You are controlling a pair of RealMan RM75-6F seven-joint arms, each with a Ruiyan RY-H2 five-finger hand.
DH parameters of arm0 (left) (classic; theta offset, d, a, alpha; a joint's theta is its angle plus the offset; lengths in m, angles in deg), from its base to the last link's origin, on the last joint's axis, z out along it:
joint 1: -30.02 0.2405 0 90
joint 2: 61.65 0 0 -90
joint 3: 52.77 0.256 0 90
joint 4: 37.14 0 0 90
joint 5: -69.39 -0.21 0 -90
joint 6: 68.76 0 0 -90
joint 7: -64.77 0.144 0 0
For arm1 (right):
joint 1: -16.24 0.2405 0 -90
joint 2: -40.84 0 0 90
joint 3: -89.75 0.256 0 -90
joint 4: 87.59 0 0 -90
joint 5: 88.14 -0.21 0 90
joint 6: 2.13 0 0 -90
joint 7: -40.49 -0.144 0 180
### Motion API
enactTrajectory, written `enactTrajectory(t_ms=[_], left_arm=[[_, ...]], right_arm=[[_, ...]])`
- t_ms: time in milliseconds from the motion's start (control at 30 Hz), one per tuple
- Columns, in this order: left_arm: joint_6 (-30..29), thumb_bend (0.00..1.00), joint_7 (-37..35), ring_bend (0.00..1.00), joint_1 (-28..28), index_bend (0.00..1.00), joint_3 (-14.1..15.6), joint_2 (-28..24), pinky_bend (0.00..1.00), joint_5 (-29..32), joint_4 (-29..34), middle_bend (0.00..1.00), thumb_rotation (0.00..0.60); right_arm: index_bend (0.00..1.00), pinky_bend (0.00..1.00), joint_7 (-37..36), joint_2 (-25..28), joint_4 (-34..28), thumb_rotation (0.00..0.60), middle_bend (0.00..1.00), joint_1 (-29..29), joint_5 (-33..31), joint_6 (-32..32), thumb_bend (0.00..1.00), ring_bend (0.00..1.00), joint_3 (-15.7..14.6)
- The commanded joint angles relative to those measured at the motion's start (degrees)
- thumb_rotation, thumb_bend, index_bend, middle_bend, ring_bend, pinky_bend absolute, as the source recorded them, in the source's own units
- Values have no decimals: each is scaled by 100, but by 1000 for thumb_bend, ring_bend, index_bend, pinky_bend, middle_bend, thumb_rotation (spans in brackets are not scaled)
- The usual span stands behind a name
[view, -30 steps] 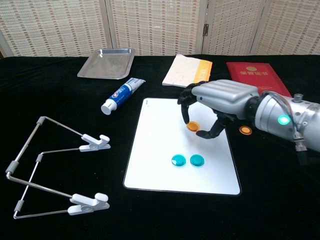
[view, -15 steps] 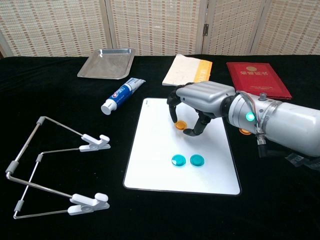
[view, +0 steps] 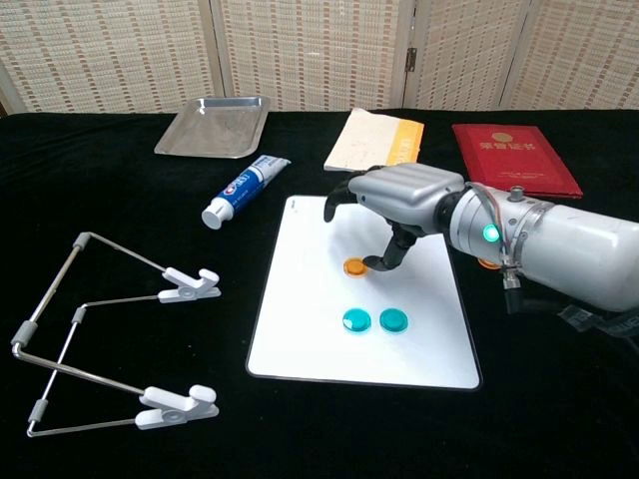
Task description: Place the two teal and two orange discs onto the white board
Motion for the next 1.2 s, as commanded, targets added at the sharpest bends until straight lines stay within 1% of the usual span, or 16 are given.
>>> enactTrajectory(t_ms=[33, 267, 400, 567, 800, 1200], left_arm=[[0, 164, -3, 2, -5, 18, -5, 3, 0, -4, -7, 0, 600], [30, 165, 7, 2, -42, 18, -11, 29, 0, -24, -10, 0, 600], [34, 164, 44, 2, -66, 18, -15, 40, 0, -51, 20, 0, 600], [28, 164, 102, 2, -86, 18, -16, 34, 0, -85, 77, 0, 600], [20, 164, 135, 1, -73, 18, -8, 7, 0, -67, 118, 0, 600], [60, 165, 121, 2, -85, 18, -9, 37, 0, -31, 71, 0, 600]], right_arm=[[260, 0, -121, 245, -189, 600, 163, -196, 122, 304, 400, 7, -86], [339, 0, -615, 969, -481, 600, 163, -835, 303, 888, 399, 7, -370], [365, 0, -893, 1166, -427, 600, 163, -1090, 357, 988, 400, 6, -532], [383, 0, -1166, 1136, -187, 600, 166, -1234, 407, 918, 400, 2, -661], [395, 0, -1385, 945, 205, 600, 167, -1271, 454, 764, 400, 2, -685], [395, 0, -1351, 755, 503, 600, 167, -1285, 482, 616, 400, 2, -691]])
